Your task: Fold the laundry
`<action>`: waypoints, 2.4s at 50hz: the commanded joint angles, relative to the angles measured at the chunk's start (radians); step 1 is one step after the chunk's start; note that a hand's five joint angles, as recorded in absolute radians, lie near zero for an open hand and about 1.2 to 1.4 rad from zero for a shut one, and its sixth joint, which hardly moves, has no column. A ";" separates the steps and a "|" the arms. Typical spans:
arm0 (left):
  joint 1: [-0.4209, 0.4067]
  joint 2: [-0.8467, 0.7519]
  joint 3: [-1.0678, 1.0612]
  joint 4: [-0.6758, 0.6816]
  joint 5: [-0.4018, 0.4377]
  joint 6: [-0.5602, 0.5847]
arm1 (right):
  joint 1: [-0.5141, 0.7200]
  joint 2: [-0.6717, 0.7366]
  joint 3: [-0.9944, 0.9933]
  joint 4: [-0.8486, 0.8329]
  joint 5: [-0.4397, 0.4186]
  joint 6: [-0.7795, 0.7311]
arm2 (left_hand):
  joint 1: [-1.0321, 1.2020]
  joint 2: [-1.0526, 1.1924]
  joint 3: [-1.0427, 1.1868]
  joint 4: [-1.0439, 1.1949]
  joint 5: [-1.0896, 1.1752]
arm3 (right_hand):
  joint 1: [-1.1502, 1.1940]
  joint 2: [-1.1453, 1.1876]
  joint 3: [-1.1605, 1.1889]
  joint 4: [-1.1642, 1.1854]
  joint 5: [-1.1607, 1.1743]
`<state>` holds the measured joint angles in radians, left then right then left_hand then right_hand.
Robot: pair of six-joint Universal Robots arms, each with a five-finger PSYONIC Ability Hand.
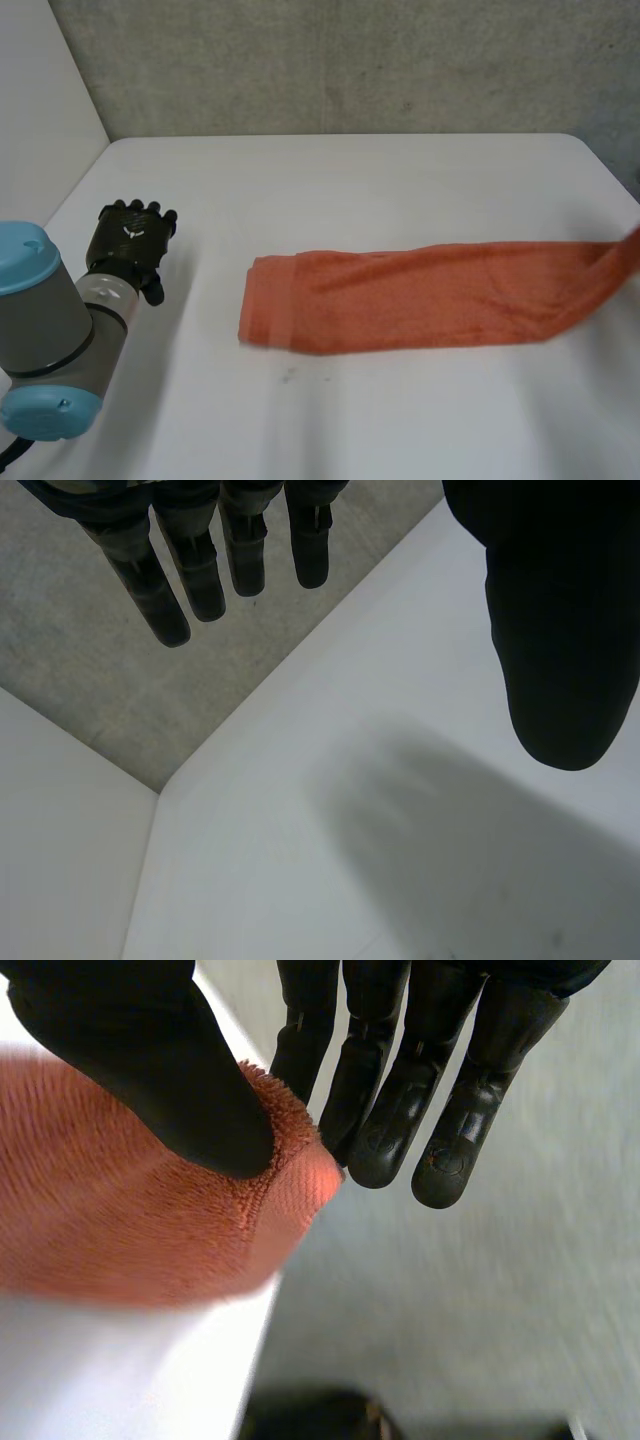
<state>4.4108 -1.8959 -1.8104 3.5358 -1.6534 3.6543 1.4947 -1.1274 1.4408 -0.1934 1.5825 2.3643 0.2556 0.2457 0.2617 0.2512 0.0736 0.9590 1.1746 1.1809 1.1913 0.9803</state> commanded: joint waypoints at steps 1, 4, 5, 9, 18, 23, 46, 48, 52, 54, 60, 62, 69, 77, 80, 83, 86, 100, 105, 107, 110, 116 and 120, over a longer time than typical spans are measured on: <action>-0.001 0.001 -0.001 0.000 -0.002 -0.002 | 0.358 -0.104 0.027 -0.004 -0.146 0.174 | -0.027 -0.017 -0.034 -0.023 -0.020 | 0.437 0.222 0.215 0.205 0.241; -0.001 0.001 -0.004 0.000 -0.002 -0.002 | 0.487 -0.101 0.038 -0.023 -0.214 0.179 | -0.027 -0.017 -0.034 -0.023 -0.020 | 0.437 0.222 0.215 0.205 0.241; -0.001 0.001 -0.006 0.000 -0.002 -0.002 | 0.565 -0.095 0.039 -0.046 -0.245 0.179 | -0.027 -0.017 -0.034 -0.023 -0.020 | 0.437 0.222 0.215 0.205 0.241; -0.002 0.001 -0.010 0.000 -0.002 -0.002 | 0.731 -0.029 0.032 -0.099 -0.305 0.185 | -0.027 -0.017 -0.034 -0.023 -0.020 | 0.437 0.222 0.215 0.205 0.241; -0.011 0.001 -0.026 0.000 0.000 -0.002 | 0.840 0.193 -0.046 -0.005 -0.270 0.144 | -0.030 -0.020 -0.036 -0.026 -0.023 | -0.766 -0.981 -0.987 -0.998 -0.961; -0.039 0.008 -0.023 0.000 0.003 -0.002 | 0.816 0.169 -0.057 0.061 -0.155 0.161 | -0.036 -0.026 -0.042 -0.032 -0.029 | -0.784 -1.000 -1.006 -1.017 -0.980; -0.323 -0.055 0.125 -0.001 0.066 -0.082 | 0.274 -0.057 0.386 -0.066 -0.217 0.319 | -0.027 -0.018 -0.034 -0.023 -0.020 | 0.437 0.222 0.215 0.205 0.241; -0.320 -0.054 0.117 -0.001 0.063 -0.082 | 0.271 -0.058 0.360 -0.087 -0.204 0.284 | -0.027 -0.017 -0.034 -0.023 -0.020 | 0.437 0.222 0.215 0.205 0.241; -0.312 -0.045 0.099 -0.003 0.020 -0.085 | 0.361 -0.069 0.267 -0.101 -0.188 0.270 | -0.027 -0.017 -0.034 -0.023 -0.020 | 0.437 0.222 0.215 0.205 0.241; -0.291 -0.022 0.079 -0.005 -0.029 -0.086 | 0.472 -0.064 0.196 -0.097 -0.180 0.283 | -0.027 -0.017 -0.034 -0.023 -0.020 | 0.437 0.222 0.215 0.205 0.241; -0.215 0.020 0.026 -0.008 -0.117 -0.089 | 0.694 -0.037 0.095 -0.080 -0.194 0.329 | -0.036 -0.026 -0.042 -0.032 -0.029 | 0.437 0.222 0.215 0.205 0.241; -0.192 0.032 0.005 -0.006 -0.120 -0.089 | 0.780 0.009 0.073 -0.092 -0.213 0.342 | -0.036 -0.026 -0.042 -0.032 -0.029 | 0.437 0.222 0.215 0.205 0.241; -0.162 0.046 -0.027 -0.008 -0.112 -0.091 | 0.918 0.146 0.018 -0.064 -0.225 0.340 | -0.042 -0.032 -0.048 -0.038 -0.035 | 0.437 0.222 0.215 0.205 0.241; -0.208 0.049 -0.006 -0.006 -0.089 -0.132 | 0.857 0.123 0.023 -0.011 -0.202 0.366 | -0.033 -0.023 -0.039 -0.029 -0.026 | -0.784 -1.000 -1.006 -1.017 -0.980; -0.218 0.049 0.011 -0.005 -0.085 -0.145 | 0.768 0.077 0.026 -0.009 -0.173 0.426 | -0.033 -0.023 -0.039 -0.029 -0.026 | -0.784 -1.000 -1.006 -1.017 -0.980; -0.254 0.044 0.065 -0.008 -0.065 -0.183 | 0.696 0.054 0.024 -0.004 -0.154 0.507 | -0.024 -0.015 -0.031 -0.020 -0.017 | -0.784 -1.000 -1.006 -1.017 -0.980; -0.284 0.032 0.100 -0.005 -0.043 -0.211 | 0.642 0.054 0.013 0.008 -0.151 0.604 | -0.022 -0.012 -0.028 -0.017 -0.014 | -0.784 -1.000 -1.006 -1.017 -0.980; -0.320 -0.219 0.269 -0.241 -0.081 -0.356 | 0.633 0.251 -0.167 0.207 -0.197 0.650 | -0.024 -0.015 -0.031 -0.020 -0.017 | -0.784 -1.000 -1.006 -1.017 -0.980; -0.307 -0.216 0.243 -0.276 -0.120 -0.355 | 0.635 0.294 -0.214 0.302 -0.210 0.645 | -0.039 -0.029 -0.045 -0.035 -0.032 | -0.784 -1.000 -1.006 -1.017 -0.980; -0.307 -0.212 0.237 -0.278 -0.118 -0.352 | 0.633 0.294 -0.214 0.310 -0.213 0.647 | -0.039 -0.029 -0.045 -0.035 -0.032 | -0.784 -1.000 -1.006 -1.017 -0.980; -0.307 -0.164 0.220 -0.278 -0.108 -0.347 | 0.631 0.285 -0.214 0.308 -0.211 0.648 | -0.042 -0.032 -0.048 -0.038 -0.035 | -0.784 -1.000 -1.006 -1.017 -0.980; -0.307 -0.050 0.249 -0.276 -0.062 -0.353 | 0.601 0.105 -0.183 0.264 -0.194 0.655 | -0.045 -0.035 -0.051 -0.041 -0.038 | -0.784 -1.000 -1.006 -1.017 -0.980; -0.306 0.014 0.287 -0.279 -0.054 -0.358 | 0.556 -0.037 -0.125 0.164 -0.164 0.710 | -0.045 -0.035 -0.051 -0.041 -0.038 | -0.784 -1.000 -1.006 -1.017 -0.980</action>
<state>4.1037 -1.9968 -1.5755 3.2553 -1.7395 3.3048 2.1105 -0.9444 1.2418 0.0969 1.3827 3.0177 0.2554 0.2313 0.2422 0.2327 0.0554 0.1773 0.2196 0.2111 0.2297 0.0606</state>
